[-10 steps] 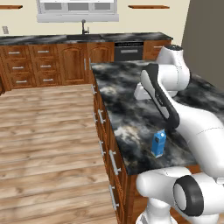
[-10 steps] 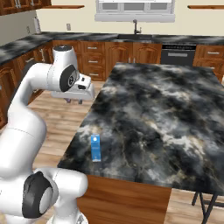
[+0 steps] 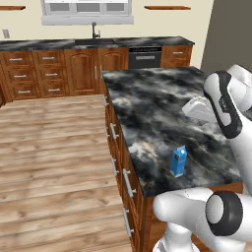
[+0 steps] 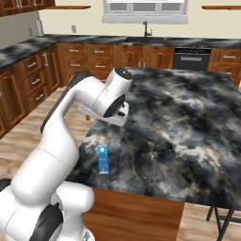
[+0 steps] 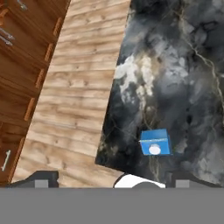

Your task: Pick the milk from the counter and place it in the open cabinet.

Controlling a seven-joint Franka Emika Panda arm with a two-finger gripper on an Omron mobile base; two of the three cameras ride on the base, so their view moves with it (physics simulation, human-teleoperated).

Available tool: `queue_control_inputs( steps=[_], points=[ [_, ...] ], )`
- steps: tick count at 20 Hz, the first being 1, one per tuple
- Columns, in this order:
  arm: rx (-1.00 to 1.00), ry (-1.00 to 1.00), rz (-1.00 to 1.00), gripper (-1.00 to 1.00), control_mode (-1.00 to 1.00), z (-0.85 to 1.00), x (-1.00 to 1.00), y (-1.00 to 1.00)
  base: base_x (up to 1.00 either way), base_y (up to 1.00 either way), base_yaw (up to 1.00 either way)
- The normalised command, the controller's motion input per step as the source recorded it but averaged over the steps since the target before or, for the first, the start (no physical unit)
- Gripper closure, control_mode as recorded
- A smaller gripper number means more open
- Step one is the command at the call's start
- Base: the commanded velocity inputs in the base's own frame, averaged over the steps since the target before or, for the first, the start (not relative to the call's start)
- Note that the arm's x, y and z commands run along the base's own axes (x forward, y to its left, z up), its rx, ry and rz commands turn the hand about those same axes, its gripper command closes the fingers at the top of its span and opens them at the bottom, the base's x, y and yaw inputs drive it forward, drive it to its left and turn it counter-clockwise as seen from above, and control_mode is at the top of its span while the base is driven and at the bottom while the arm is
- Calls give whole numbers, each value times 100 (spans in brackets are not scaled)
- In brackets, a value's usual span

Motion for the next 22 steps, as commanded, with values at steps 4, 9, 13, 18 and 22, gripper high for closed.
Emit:
queue_control_inputs(
  steps=[4, 9, 13, 18, 22],
  points=[
    [4, -15, 43, -100, -100, -74, -8, -65, 0, 0, 0],
    [0, -19, 67, -100, -100, -61, 4, -82, 0, 0, 0],
    [6, -20, 76, -100, -100, -61, 16, -52, 0, 0, 0],
    [8, -43, 76, -100, -100, -75, 23, -14, 0, 0, 0],
    [14, -59, 63, -100, -100, -40, 54, 12, 0, 0, 0]
  ],
)
